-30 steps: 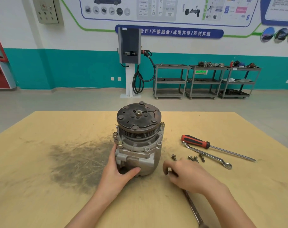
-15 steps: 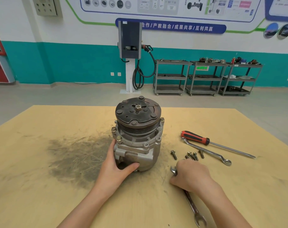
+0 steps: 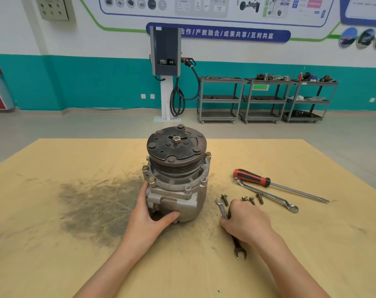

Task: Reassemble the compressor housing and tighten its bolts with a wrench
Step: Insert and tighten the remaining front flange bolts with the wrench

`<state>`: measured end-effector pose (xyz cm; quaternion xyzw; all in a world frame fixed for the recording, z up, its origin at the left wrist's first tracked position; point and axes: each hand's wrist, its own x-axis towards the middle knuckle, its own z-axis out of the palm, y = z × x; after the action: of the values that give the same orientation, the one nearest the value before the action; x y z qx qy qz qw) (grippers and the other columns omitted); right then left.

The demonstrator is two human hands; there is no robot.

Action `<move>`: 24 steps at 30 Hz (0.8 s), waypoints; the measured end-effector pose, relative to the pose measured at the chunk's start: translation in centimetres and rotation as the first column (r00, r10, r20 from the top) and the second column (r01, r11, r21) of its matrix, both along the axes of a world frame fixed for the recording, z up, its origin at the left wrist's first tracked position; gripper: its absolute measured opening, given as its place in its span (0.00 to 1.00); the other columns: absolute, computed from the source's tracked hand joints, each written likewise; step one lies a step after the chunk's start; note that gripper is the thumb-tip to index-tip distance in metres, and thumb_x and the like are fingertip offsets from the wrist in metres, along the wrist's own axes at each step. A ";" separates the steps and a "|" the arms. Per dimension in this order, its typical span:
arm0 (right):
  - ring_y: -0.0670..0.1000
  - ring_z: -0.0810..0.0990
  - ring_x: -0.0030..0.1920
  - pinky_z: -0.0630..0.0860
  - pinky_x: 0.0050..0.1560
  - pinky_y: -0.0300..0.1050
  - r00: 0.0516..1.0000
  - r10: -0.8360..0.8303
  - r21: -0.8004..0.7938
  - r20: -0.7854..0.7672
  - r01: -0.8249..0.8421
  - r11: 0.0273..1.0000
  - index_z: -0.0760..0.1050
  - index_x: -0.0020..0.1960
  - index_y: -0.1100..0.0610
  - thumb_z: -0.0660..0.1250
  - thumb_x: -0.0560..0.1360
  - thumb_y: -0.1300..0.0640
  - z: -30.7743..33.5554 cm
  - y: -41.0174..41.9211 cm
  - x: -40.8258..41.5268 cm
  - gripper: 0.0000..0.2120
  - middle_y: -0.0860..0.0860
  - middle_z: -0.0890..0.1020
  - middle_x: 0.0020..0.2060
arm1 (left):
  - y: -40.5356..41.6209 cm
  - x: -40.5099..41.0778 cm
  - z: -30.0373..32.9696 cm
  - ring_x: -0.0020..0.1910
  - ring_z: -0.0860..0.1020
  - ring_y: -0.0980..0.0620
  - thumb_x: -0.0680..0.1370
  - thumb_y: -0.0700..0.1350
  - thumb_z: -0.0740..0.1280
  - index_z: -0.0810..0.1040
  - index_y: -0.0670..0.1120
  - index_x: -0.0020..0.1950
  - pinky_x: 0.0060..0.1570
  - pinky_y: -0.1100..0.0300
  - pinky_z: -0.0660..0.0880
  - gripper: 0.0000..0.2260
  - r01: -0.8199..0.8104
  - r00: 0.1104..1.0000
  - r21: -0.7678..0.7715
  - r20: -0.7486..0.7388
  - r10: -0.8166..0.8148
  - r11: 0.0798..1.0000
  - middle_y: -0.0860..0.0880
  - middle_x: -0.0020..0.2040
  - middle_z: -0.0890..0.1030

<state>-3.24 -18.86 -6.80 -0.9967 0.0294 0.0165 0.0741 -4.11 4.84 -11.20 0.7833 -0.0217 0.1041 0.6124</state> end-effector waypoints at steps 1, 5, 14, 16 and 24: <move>0.52 0.73 0.39 0.63 0.31 0.43 1.000 -0.006 -0.007 0.001 0.006 1.000 0.66 0.42 0.52 0.61 0.75 0.46 0.0 0.2 0.0 0.11 0.45 0.69 0.35 | 0.0 0.0 0.0 0.56 0.69 0.83 0.60 0.59 0.77 0.55 0.54 0.81 0.52 0.85 0.65 0.53 -0.002 1.000 0.000 0.000 0.002 1.000 0.66 0.66 0.73; 0.48 0.71 0.33 0.61 0.28 0.41 0.998 -0.062 0.020 0.010 0.062 0.998 0.64 0.35 0.51 0.63 0.72 0.47 -0.2 0.2 0.1 0.13 0.46 0.72 0.33 | 0.0 -0.2 0.2 0.63 0.71 0.74 0.60 0.61 0.77 0.56 0.55 0.81 0.58 0.78 0.66 0.53 0.004 1.000 0.007 -0.014 -0.004 1.000 0.62 0.69 0.74; 0.46 0.72 0.33 0.64 0.30 0.43 0.982 0.045 0.304 0.183 -0.100 0.947 0.66 0.40 0.49 0.54 0.80 0.52 -0.4 -0.1 0.9 0.10 0.47 0.74 0.33 | 0.0 -0.5 0.4 0.69 0.72 0.62 0.60 0.61 0.76 0.55 0.54 0.81 0.64 0.70 0.66 0.54 0.002 1.000 0.038 -0.024 -0.001 0.999 0.59 0.72 0.73; 0.47 0.71 0.28 0.66 0.30 0.44 0.979 0.016 0.603 0.201 -0.137 0.786 0.69 0.43 0.50 0.53 0.83 0.54 -0.2 -0.1 1.0 0.12 0.47 0.74 0.29 | 0.0 -0.6 0.4 0.68 0.72 0.63 0.60 0.60 0.76 0.55 0.54 0.81 0.63 0.71 0.66 0.53 0.004 1.000 0.037 -0.027 -0.003 0.999 0.59 0.71 0.74; 0.49 0.67 0.26 0.61 0.25 0.39 0.997 0.007 0.971 -0.074 0.074 -0.229 0.63 0.53 0.55 0.49 0.78 0.71 1.5 -1.3 1.2 0.13 0.56 0.73 0.34 | -0.1 -0.7 0.7 0.70 0.72 0.60 0.61 0.60 0.77 0.55 0.54 0.81 0.69 0.62 0.66 0.53 0.006 0.999 0.043 -0.032 -0.005 0.999 0.59 0.72 0.73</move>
<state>-2.01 -20.21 -5.32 -0.5589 0.0341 0.0568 0.8265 -4.82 4.78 -10.52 0.7977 -0.0163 0.0895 0.5961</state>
